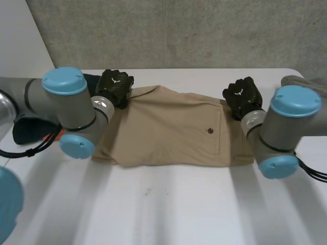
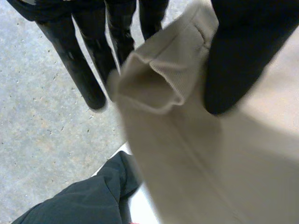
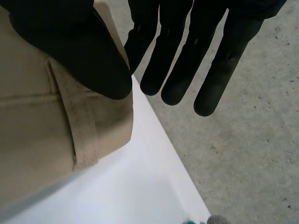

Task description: Fold the laundry.

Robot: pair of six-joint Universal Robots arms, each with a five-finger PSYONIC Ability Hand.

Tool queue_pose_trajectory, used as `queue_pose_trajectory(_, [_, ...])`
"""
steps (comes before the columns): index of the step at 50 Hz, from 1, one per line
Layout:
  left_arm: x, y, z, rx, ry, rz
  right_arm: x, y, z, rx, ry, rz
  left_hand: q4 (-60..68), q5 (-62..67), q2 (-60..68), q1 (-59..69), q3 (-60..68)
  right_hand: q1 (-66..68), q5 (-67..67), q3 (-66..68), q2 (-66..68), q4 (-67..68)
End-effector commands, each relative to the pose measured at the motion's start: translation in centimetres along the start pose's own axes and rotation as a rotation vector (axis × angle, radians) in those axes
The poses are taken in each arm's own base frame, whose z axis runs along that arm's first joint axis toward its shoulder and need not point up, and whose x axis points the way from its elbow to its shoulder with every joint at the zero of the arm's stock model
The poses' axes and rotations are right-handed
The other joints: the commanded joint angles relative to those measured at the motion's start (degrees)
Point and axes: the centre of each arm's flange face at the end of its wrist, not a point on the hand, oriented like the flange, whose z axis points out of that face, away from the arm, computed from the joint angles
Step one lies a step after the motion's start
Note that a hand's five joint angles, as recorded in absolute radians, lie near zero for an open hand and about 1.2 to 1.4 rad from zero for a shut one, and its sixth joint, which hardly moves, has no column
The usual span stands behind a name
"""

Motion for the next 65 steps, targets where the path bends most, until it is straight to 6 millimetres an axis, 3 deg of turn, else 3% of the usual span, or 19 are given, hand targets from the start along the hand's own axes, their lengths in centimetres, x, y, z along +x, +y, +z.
queue_pose_trajectory(1, [0.5, 1.1, 1.7, 0.021, -0.014, -0.005, -1.0, 1.4, 3.0, 0.067, 0.078, 0.006, -38.61, -38.01, -38.53, -35.60, -38.49, -45.29, -51.73, -51.58, -50.20, -51.68])
queue_pose_trajectory(5, [1.6, 1.4, 0.7, -0.010, 0.017, -0.007, -0.2, 0.7, 2.6, 0.058, 0.105, 0.042, -38.67, -38.07, -38.60, -35.66, -38.56, -45.29, -51.73, -51.58, -50.20, -51.68])
queue_pose_trajectory(11, [0.6, -0.9, -2.5, -0.016, 0.026, -0.015, 1.8, -0.5, -2.0, -0.080, -0.002, 0.170, -38.67, -38.07, -38.60, -35.66, -38.56, -45.29, -51.73, -51.58, -50.20, -51.68])
queue_pose_trajectory(19, [0.8, -1.2, -6.0, -0.059, 0.055, -0.018, -0.8, 1.0, -7.1, -0.280, -0.259, 0.373, -38.67, -38.07, -38.60, -35.66, -38.56, -45.29, -51.73, -51.58, -50.20, -51.68])
queue_pose_trajectory(25, [1.5, -0.6, -6.9, -0.088, 0.080, -0.018, -1.5, 2.5, -7.0, -0.274, -0.279, 0.399, -38.67, -38.07, -38.60, -35.66, -38.56, -40.52, -46.96, -46.81, -45.43, -46.90])
queue_pose_trajectory(28, [1.9, -0.7, -7.1, -0.085, 0.088, -0.017, -1.5, 4.0, -6.3, -0.281, -0.244, 0.390, -38.67, -38.07, -38.60, -35.66, -38.56, -12.19, -18.62, -18.48, -17.09, -18.57])
queue_pose_trajectory(29, [2.0, -0.8, -7.1, -0.084, 0.090, -0.017, -1.2, 4.4, -6.0, -0.284, -0.218, 0.370, -38.67, -38.07, -38.60, -35.66, -38.56, 21.40, 14.96, 15.11, 16.49, 15.02])
queue_pose_trajectory(30, [2.0, -0.8, -7.1, -0.084, 0.091, -0.017, -0.9, 4.7, -5.8, -0.289, -0.197, 0.356, -38.67, -38.07, -38.60, -35.66, -38.56, 24.67, 18.24, 18.38, 19.77, 18.29])
queue_pose_trajectory(34, [1.8, -1.2, -7.2, -0.076, 0.085, -0.017, 1.5, 5.6, -5.7, -0.315, -0.053, 0.240, -38.67, -38.07, -38.60, -35.66, -38.56, 24.71, 18.27, 18.42, 19.80, 18.32])
queue_pose_trajectory(41, [1.1, -2.6, -8.0, -0.047, 0.075, -0.016, 5.6, 4.3, -6.9, -0.274, 0.054, -0.020, -38.67, -38.07, -38.60, -35.66, -38.56, 24.71, 18.27, 18.42, 19.80, 18.32])
queue_pose_trajectory(46, [0.7, -3.4, -8.5, -0.030, 0.068, -0.016, 5.5, 3.4, -6.8, -0.235, 0.035, -0.150, -38.67, -38.07, -38.60, -35.66, -38.56, 24.71, 18.27, 18.42, 19.80, 18.32])
queue_pose_trajectory(48, [0.5, -3.6, -8.7, -0.027, 0.064, -0.016, 4.7, 2.0, -6.8, -0.179, 0.011, -0.182, -38.67, -38.07, -38.60, -35.66, -38.56, 24.71, 18.27, 18.42, 19.80, 18.32])
queue_pose_trajectory(51, [0.4, -3.8, -8.9, -0.024, 0.060, -0.016, 1.0, -2.6, -7.2, 0.018, -0.081, -0.229, -38.67, -38.07, -38.60, -35.66, -38.56, 24.71, 18.27, 18.42, 19.80, 18.32])
queue_pose_trajectory(52, [0.2, -3.9, -9.0, -0.022, 0.056, -0.016, -1.1, -4.7, -8.0, 0.125, -0.142, -0.243, -38.67, -38.07, -38.60, -35.66, -38.56, 24.71, 18.27, 18.42, 19.80, 18.32])
queue_pose_trajectory(56, [0.0, -4.1, -9.5, -0.025, 0.050, -0.018, -7.3, -7.7, -10.7, 0.352, -0.337, -0.260, -38.67, -38.07, -38.60, -35.66, -38.56, 24.71, 18.27, 18.42, 19.80, 18.32])
queue_pose_trajectory(60, [-0.1, -4.2, -10.0, -0.027, 0.049, -0.023, -12.3, -8.9, -13.4, 0.518, -0.498, -0.309, -38.67, -38.07, -38.60, -35.66, -38.56, 24.71, 18.27, 18.42, 19.80, 18.32])
queue_pose_trajectory(63, [-0.3, -4.2, -10.2, -0.028, 0.043, -0.033, -14.3, -8.5, -14.2, 0.553, -0.557, -0.342, -38.67, -38.07, -38.60, -35.66, -38.56, 22.27, 15.83, 15.98, 17.36, 15.88])
queue_pose_trajectory(64, [-0.3, -4.2, -10.2, -0.029, 0.041, -0.035, -15.0, -8.1, -14.0, 0.552, -0.561, -0.368, -38.67, -38.07, -38.60, -35.66, -38.56, -6.90, -13.33, -13.19, -11.80, -13.28])
queue_pose_trajectory(65, [-0.3, -4.2, -10.2, -0.029, 0.041, -0.038, -15.2, -8.0, -13.8, 0.547, -0.556, -0.377, -38.67, -38.07, -38.60, -35.66, -38.56, -22.01, -28.45, -28.30, -26.92, -28.39])
